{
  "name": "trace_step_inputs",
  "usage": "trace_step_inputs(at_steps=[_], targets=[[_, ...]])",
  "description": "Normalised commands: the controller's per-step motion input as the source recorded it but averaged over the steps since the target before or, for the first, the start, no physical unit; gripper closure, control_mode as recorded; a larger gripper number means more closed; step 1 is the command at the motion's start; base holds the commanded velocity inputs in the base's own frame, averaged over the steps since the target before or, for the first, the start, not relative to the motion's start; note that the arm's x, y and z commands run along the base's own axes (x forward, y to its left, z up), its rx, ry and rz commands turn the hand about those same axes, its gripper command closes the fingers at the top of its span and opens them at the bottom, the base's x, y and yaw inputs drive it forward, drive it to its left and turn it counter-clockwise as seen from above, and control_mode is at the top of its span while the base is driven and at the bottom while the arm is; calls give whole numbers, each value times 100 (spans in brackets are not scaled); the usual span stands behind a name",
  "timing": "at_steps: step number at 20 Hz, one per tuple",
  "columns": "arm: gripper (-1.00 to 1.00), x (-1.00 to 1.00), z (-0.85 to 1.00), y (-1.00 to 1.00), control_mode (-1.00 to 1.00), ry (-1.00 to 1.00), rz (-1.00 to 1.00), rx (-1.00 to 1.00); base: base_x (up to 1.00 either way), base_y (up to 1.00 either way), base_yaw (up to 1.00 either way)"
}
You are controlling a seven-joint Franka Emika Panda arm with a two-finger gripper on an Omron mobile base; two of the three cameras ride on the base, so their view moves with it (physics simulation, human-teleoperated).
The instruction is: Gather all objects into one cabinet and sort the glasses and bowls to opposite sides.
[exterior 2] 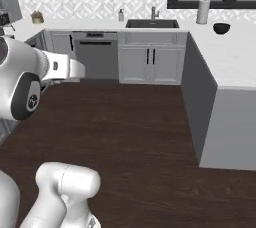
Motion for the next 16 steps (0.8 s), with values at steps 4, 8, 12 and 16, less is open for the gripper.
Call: trace_step_inputs(at_steps=[4,8,12,16], targets=[[-100,0,0,0,100,0,0,0,72,63,0],[-100,0,0,0,100,0,0,0,92,36,-4],[-100,0,0,0,100,0,0,0,95,27,-11],[-100,0,0,0,100,0,0,0,90,82,-15]])
